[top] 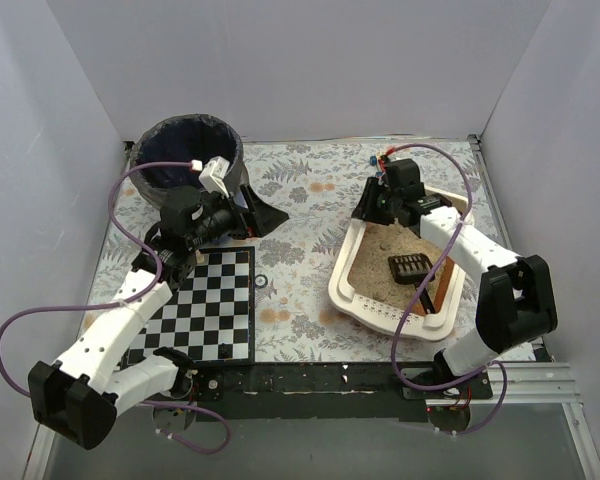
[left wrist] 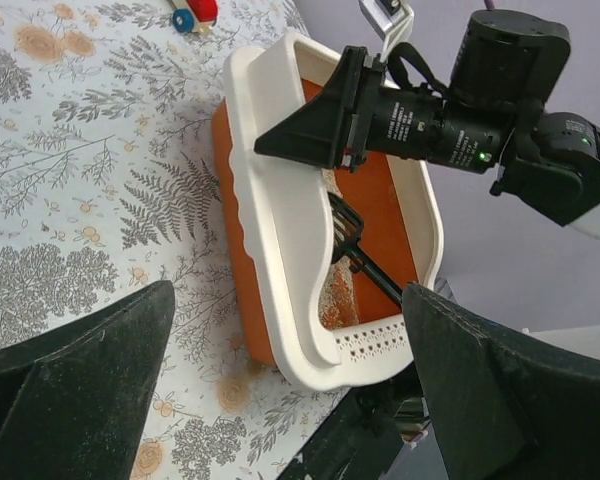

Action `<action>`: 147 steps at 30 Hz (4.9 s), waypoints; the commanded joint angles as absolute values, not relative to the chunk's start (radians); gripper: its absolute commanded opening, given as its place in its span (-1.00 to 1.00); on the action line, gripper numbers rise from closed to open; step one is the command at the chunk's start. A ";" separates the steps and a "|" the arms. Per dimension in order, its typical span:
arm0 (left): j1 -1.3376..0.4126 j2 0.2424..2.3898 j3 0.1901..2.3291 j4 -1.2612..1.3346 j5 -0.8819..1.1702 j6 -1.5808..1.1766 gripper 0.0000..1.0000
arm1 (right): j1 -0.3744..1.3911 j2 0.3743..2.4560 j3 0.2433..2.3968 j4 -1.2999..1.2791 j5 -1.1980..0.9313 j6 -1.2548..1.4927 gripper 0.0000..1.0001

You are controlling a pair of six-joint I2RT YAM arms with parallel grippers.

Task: Clean the litter box

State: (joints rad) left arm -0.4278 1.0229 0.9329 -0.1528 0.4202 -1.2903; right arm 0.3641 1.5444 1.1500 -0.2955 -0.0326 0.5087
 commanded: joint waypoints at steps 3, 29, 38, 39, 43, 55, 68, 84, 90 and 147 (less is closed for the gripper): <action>-0.431 1.042 0.899 -0.084 0.414 -1.345 0.96 | 0.512 1.538 1.123 -0.085 -0.212 0.495 -0.20; -0.439 1.071 0.897 0.034 0.477 -1.367 0.96 | 0.632 1.611 1.474 -0.409 -0.068 0.011 0.77; -0.453 1.137 0.916 0.074 0.517 -1.347 0.96 | 0.632 1.410 1.223 -0.800 0.132 -0.500 0.73; -0.453 1.138 0.920 0.066 0.515 -1.339 0.96 | 0.632 1.434 1.238 -0.840 0.159 -0.505 0.70; -0.454 1.132 0.911 0.066 0.503 -1.336 0.96 | 0.632 1.560 1.371 -1.017 0.190 -0.505 0.39; -0.454 1.141 0.919 0.026 0.462 -1.330 0.96 | 0.632 1.657 1.302 -0.953 0.388 -0.462 0.40; -0.454 1.134 0.913 0.005 0.405 -1.322 0.96 | 0.632 1.690 1.221 -0.853 0.379 -0.491 0.08; -0.454 1.157 0.911 0.011 0.400 -1.350 0.96 | 0.638 1.647 1.293 -0.805 0.336 -0.465 -0.55; -0.454 1.195 0.930 0.026 0.440 -1.373 0.96 | 0.656 1.634 1.327 -0.868 0.337 -0.431 -0.59; -0.521 1.602 1.223 0.546 0.818 -1.628 0.81 | 0.140 1.071 0.778 0.573 -1.290 1.019 -0.93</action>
State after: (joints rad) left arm -0.4915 1.6150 1.1893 0.4469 0.7746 -1.5845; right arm 0.1425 1.0893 0.7551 0.6270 -1.2762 1.0687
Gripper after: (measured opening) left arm 0.910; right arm 0.344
